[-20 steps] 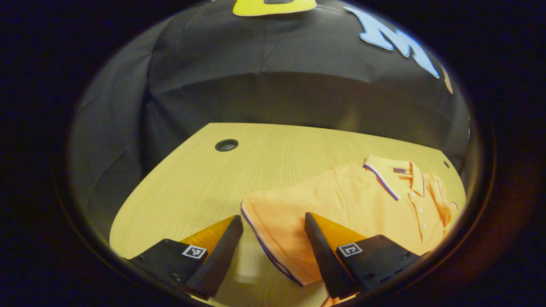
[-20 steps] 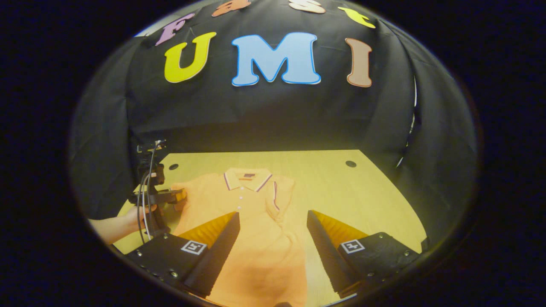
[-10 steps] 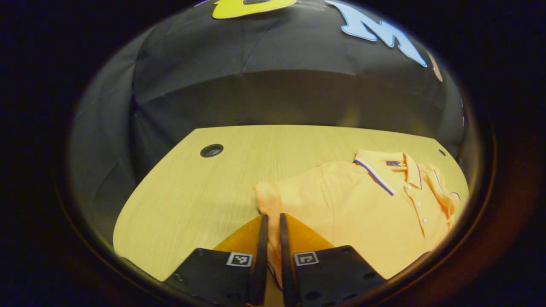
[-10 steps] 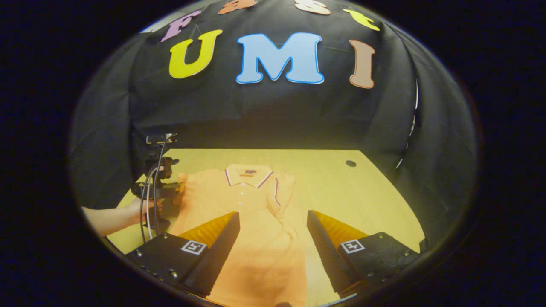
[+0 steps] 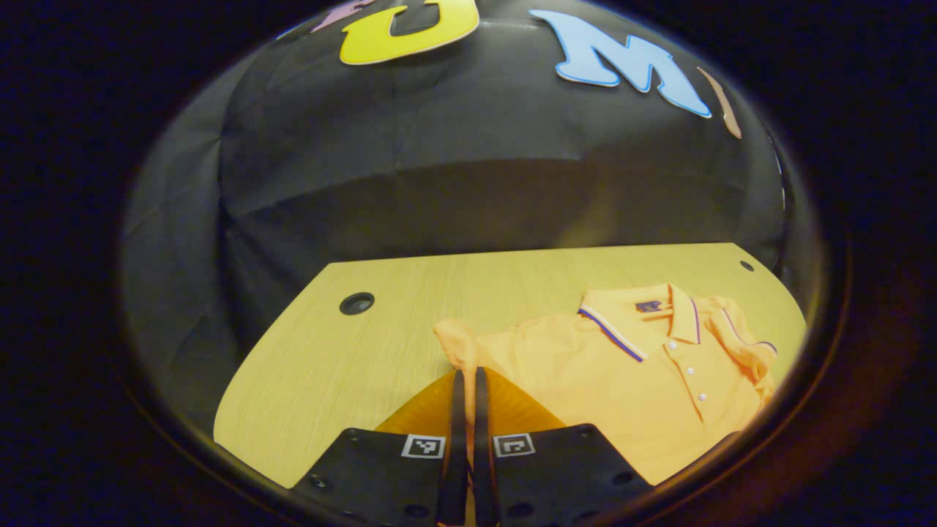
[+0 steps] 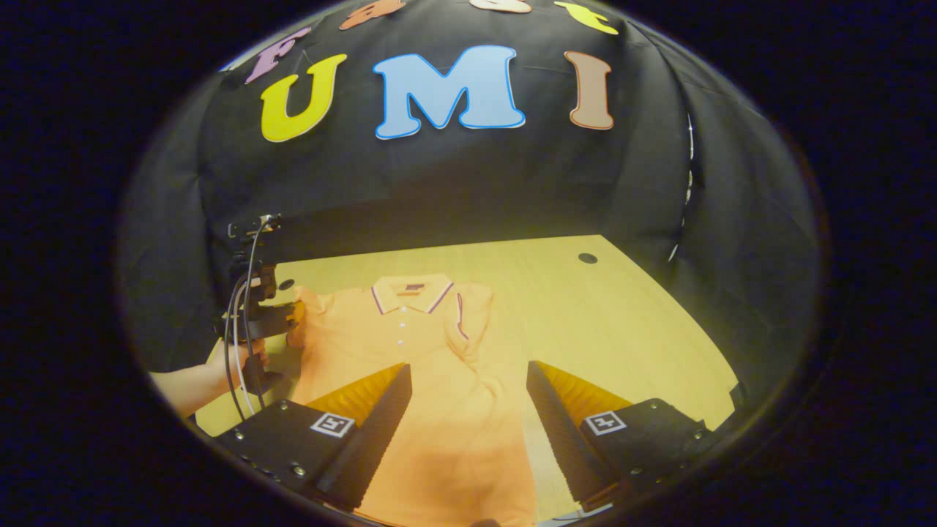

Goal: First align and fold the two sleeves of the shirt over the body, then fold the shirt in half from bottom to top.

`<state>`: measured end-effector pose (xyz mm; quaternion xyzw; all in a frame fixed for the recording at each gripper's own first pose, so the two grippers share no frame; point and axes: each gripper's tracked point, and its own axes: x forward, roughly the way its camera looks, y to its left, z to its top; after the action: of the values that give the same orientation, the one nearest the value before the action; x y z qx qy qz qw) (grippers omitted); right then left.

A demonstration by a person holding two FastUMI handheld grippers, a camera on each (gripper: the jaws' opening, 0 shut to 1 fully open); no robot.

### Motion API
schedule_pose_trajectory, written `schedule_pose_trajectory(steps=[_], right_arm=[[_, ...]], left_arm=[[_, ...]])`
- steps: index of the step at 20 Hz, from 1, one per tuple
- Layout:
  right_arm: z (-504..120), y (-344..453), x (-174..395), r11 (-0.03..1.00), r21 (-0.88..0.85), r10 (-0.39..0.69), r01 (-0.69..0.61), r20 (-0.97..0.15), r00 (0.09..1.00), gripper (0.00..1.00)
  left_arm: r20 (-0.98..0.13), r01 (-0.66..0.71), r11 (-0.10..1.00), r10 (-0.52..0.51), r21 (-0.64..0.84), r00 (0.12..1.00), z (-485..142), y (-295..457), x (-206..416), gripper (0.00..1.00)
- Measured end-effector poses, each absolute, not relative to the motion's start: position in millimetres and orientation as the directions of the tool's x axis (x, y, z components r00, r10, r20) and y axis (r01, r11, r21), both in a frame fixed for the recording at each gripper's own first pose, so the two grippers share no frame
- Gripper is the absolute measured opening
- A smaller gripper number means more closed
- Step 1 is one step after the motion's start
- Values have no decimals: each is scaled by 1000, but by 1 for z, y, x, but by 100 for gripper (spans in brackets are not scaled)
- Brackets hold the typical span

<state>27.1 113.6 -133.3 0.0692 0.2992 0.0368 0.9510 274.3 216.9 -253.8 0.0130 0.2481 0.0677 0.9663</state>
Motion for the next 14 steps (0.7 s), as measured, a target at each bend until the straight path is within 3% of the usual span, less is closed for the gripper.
schedule_pose_trajectory(steps=[11, 14], right_arm=[[-146, 125, 19, 986, 169, 86, 15, -576, 813, 98], [-146, 123, 19, 986, 168, 89, 10, -571, 816, 98]], left_arm=[[-514, 48, 994, 10, 100, 858, -259, 151, 280, 10], [-520, 70, 991, -1, 113, 854, -262, 143, 280, 16]])
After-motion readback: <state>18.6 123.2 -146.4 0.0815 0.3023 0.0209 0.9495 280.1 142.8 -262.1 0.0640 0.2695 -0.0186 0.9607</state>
